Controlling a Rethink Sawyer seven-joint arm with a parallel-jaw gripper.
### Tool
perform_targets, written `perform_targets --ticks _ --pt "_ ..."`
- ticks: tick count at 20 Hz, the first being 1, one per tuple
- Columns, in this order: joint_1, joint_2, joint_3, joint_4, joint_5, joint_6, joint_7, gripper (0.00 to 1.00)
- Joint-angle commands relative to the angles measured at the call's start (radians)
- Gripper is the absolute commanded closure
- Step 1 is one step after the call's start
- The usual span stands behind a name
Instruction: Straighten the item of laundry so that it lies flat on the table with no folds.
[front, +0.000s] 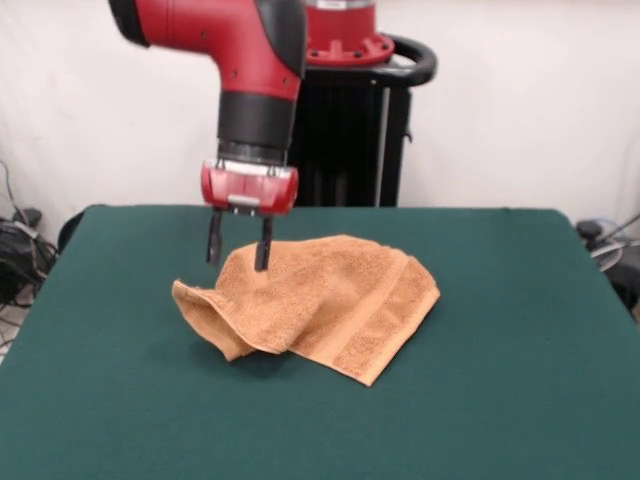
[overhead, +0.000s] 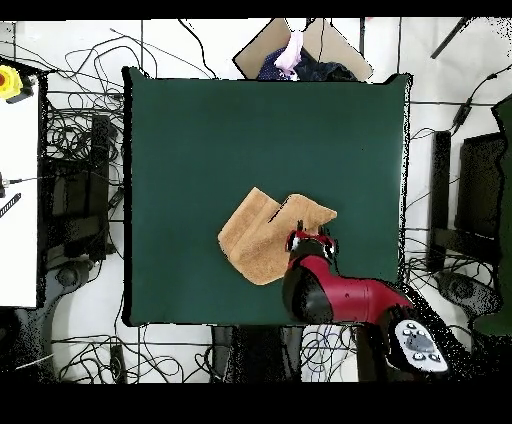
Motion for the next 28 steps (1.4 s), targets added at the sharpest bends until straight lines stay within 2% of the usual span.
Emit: perform_targets --ticks 1,9,15,22,24,28 --pt "0.054 -0.084 -0.003 0.082 0.087 0.123 0.162 0.00" --pt "0.101 0.021 -0.022 0.103 0.130 -0.020 0.206 0.00" --pt "0.133 0.109 0.011 0.038 0.093 -0.046 0.146 0.00" --pt "0.126 0.138 0.076 -0.001 0.025 -0.116 0.116 0.00" --pt "0.135 0.145 0.068 -0.001 0.029 -0.183 0.128 0.00" --pt "0.142 0.127 0.066 -0.005 0.029 -0.188 0.119 0.00"
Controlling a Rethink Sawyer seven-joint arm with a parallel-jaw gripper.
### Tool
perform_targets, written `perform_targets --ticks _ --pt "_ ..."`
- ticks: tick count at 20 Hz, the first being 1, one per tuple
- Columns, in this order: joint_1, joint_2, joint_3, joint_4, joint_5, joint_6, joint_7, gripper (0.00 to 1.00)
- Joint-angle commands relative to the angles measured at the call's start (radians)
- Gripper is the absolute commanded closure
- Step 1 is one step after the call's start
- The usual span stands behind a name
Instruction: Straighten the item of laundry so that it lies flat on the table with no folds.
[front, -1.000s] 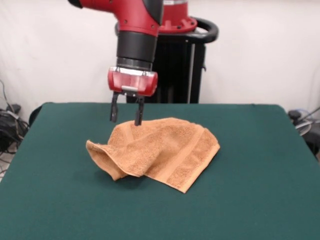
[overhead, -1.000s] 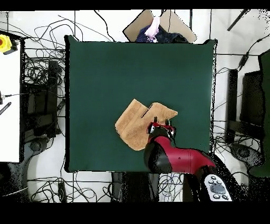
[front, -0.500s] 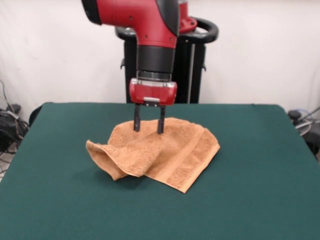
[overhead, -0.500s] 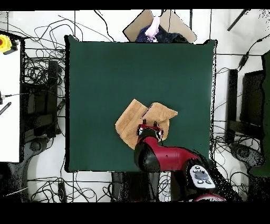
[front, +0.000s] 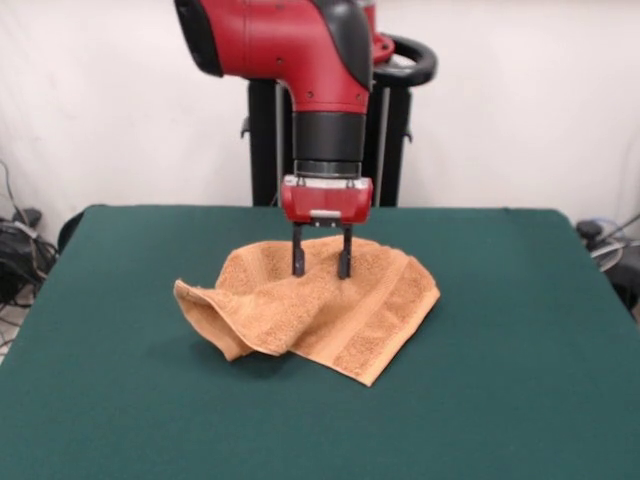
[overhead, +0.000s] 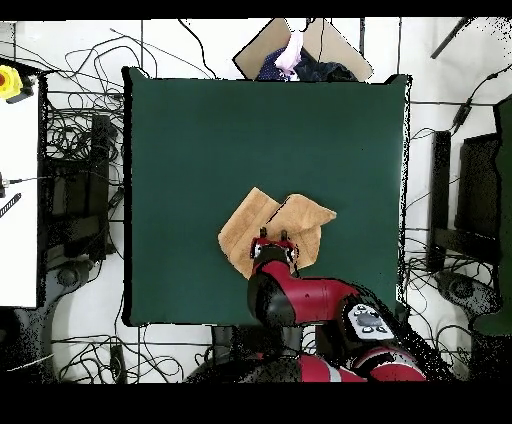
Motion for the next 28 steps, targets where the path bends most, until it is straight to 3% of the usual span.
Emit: perform_targets --ticks 1,14,22,28 --pt "0.020 0.014 0.067 -0.059 -0.030 -0.067 0.114 0.00" --pt "0.002 -0.104 0.169 -0.086 -0.025 0.160 0.064 0.00" --pt "0.007 -0.092 0.202 -0.114 -0.026 0.205 0.054 0.00" --pt "0.010 -0.020 0.210 -0.138 -0.052 0.167 0.054 0.00"
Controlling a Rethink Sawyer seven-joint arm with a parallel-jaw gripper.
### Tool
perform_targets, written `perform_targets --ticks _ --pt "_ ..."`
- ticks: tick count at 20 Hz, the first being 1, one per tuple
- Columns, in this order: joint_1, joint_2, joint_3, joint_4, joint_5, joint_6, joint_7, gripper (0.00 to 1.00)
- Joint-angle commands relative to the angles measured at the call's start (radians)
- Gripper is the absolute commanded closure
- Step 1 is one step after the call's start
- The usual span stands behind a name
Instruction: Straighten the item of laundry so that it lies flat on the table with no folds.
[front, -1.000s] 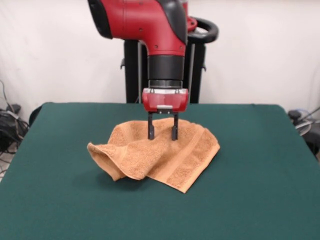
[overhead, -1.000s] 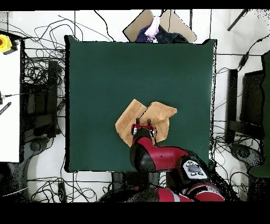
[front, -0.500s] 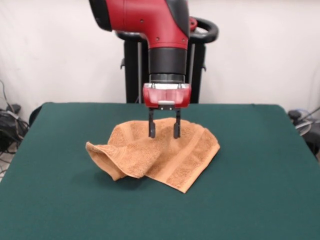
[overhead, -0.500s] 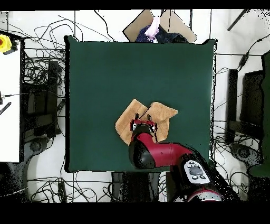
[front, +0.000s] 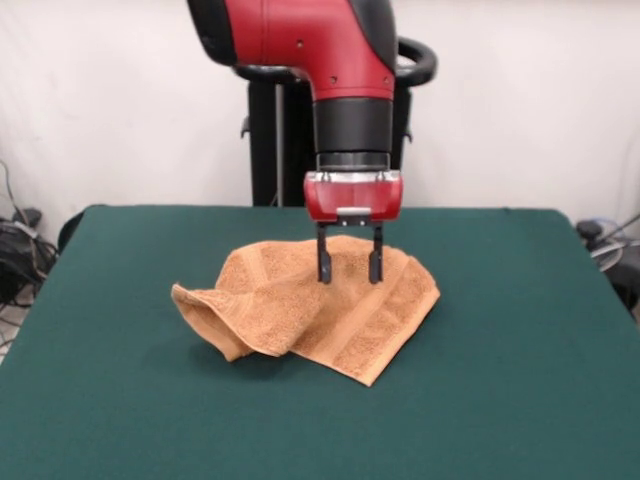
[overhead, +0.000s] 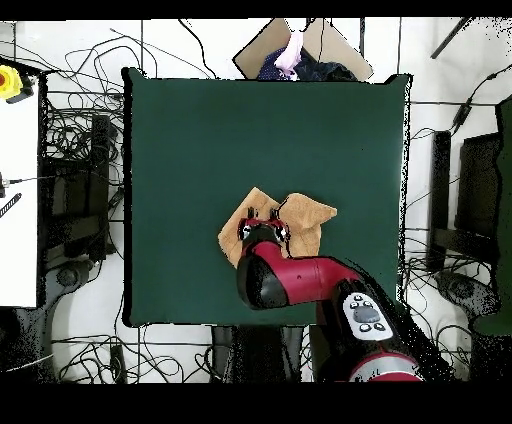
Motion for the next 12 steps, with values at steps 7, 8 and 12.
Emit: perform_targets --ticks 7,8,12 --pt "0.061 0.109 0.035 -0.128 -0.023 0.033 0.057 0.00" --pt "0.063 0.107 0.031 -0.129 -0.023 0.034 0.058 0.00" --pt "0.056 0.131 0.042 -0.148 -0.032 0.047 0.053 0.00"
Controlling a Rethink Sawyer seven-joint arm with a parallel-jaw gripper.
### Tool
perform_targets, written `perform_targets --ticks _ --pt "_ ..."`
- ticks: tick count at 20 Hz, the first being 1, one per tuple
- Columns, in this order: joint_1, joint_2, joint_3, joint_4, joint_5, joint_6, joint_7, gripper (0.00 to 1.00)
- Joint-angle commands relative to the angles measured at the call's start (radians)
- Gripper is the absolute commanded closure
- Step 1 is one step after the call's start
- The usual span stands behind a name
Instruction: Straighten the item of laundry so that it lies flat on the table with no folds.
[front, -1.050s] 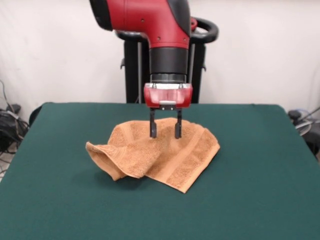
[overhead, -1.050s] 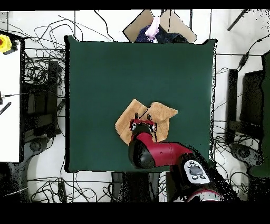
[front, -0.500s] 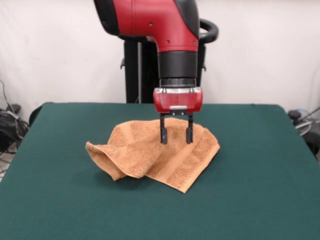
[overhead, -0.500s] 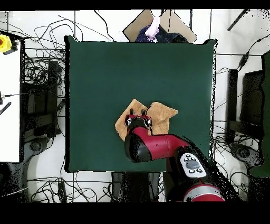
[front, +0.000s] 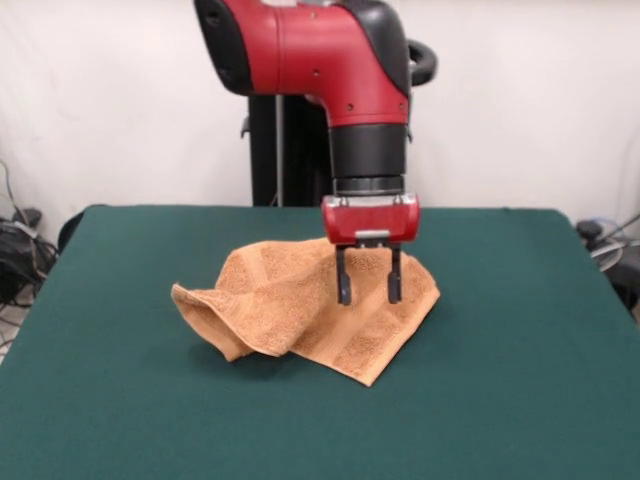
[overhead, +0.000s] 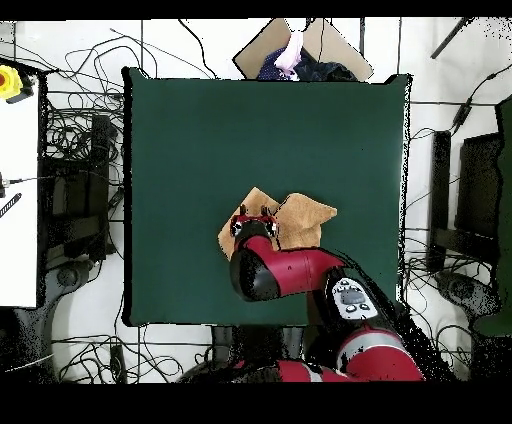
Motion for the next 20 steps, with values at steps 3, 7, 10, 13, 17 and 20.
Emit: perform_targets --ticks 3,7,10,13,17,20 --pt "0.036 0.082 0.030 -0.120 -0.029 0.047 0.052 0.00" --pt "0.052 0.111 0.022 -0.150 -0.016 0.039 0.055 0.00" --pt "0.064 0.129 0.005 -0.174 -0.002 0.036 0.059 0.00" --pt "0.069 0.152 -0.011 -0.218 0.011 0.046 0.057 0.00" --pt "0.052 0.187 0.005 -0.264 0.000 0.057 0.050 0.00" --pt "0.064 0.184 -0.011 -0.262 0.008 0.053 0.059 0.00"
